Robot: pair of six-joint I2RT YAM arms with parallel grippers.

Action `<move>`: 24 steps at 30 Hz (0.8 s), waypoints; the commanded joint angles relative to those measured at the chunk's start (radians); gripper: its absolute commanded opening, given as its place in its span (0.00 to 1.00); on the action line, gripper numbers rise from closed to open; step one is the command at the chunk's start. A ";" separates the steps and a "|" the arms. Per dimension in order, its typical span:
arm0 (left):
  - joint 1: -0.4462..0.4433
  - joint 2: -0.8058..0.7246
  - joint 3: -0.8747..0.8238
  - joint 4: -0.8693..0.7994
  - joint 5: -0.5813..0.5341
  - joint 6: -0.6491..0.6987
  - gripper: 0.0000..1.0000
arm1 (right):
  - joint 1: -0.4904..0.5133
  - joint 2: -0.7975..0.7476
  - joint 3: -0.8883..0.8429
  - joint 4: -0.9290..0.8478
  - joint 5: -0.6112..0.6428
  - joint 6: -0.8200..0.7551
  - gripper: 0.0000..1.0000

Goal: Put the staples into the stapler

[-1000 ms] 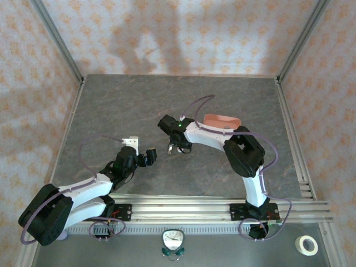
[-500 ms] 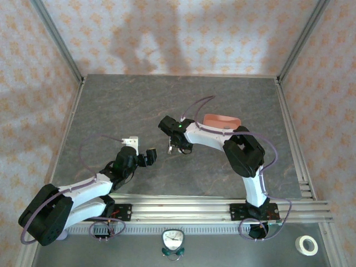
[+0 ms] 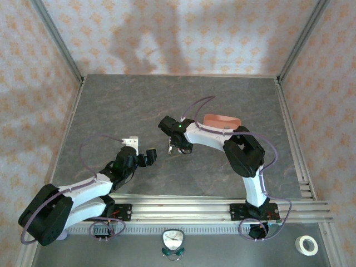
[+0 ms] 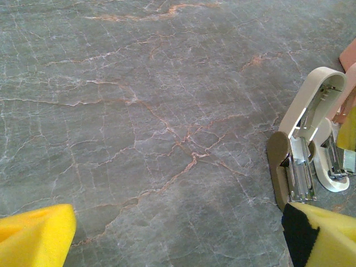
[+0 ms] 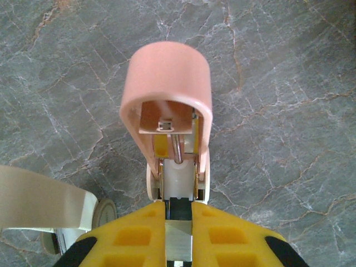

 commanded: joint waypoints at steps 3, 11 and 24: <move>0.010 -0.013 -0.009 0.021 -0.026 0.023 0.96 | 0.004 -0.021 0.003 -0.011 0.028 0.005 0.15; 0.011 -0.013 -0.009 0.023 -0.025 0.022 0.96 | 0.004 -0.060 0.033 -0.032 0.066 -0.020 0.15; 0.011 -0.015 -0.009 0.020 -0.024 0.024 0.96 | 0.004 -0.035 0.020 -0.035 0.051 -0.015 0.15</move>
